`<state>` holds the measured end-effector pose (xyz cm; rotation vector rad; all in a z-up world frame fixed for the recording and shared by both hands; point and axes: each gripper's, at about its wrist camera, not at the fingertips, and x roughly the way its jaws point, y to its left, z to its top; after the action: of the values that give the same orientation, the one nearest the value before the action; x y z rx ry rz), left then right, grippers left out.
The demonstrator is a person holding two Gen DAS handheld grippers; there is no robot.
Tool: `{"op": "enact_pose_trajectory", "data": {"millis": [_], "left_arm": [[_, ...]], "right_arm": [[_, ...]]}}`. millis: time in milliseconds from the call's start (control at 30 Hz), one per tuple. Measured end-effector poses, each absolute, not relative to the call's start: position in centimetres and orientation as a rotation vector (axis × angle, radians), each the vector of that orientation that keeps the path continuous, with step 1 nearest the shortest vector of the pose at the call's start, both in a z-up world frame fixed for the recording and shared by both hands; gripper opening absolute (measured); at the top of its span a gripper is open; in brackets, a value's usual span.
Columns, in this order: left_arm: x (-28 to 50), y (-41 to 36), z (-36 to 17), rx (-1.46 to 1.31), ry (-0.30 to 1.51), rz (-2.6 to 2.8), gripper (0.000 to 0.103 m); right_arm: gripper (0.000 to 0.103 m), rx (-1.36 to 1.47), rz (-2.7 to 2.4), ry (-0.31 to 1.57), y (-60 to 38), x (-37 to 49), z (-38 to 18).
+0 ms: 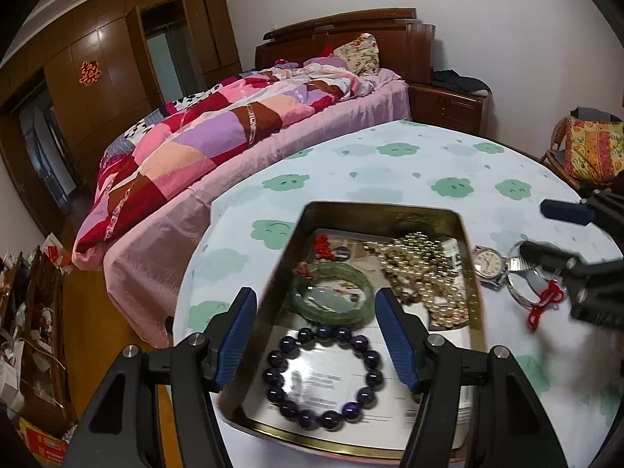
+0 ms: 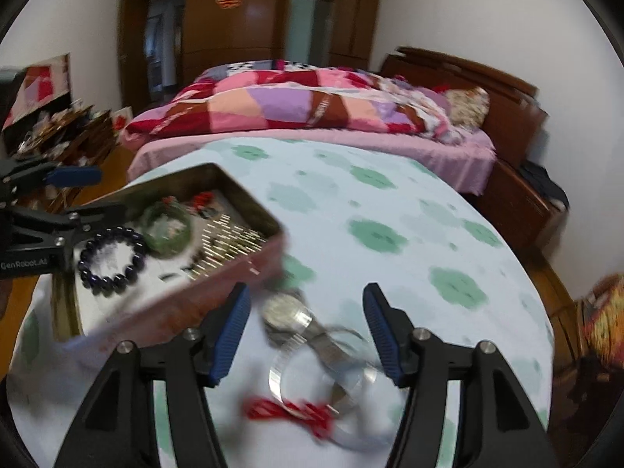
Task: Organize jewelry
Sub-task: 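Move both open tools from the tin to the silver hoop and red-corded charm, then grasp the thin silver hoop with the right tool while the left tool grasps the red-corded charm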
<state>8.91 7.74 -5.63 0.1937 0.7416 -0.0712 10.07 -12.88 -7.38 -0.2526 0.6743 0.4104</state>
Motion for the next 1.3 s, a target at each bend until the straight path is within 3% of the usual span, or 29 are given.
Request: {"op": "enact_pose_trajectory", "data": {"millis": [500,800,1100,1300], "left_arm": [[5.4,-0.6,-4.8,0.212,0.695,-0.227,0.064],[4.7,-4.7,-6.0,0.263,0.713,-0.277,0.064],[5.2,-5.3,-7.4,0.228,0.76,-0.315,0.063],[5.1,-5.4,-7.3,0.265,0.737,-0.273,0.063]], "right_arm": [[0.065,-0.084,0.208,0.768,-24.5,8.1,-9.3],[0.064,-0.128,0.303,0.751,-22.1,6.7,-9.5],[0.054,-0.101,0.313,0.762,-21.6,7.4,-9.4],[0.053,-0.112,0.362,0.763,-19.4,9.0,-8.9]]}}
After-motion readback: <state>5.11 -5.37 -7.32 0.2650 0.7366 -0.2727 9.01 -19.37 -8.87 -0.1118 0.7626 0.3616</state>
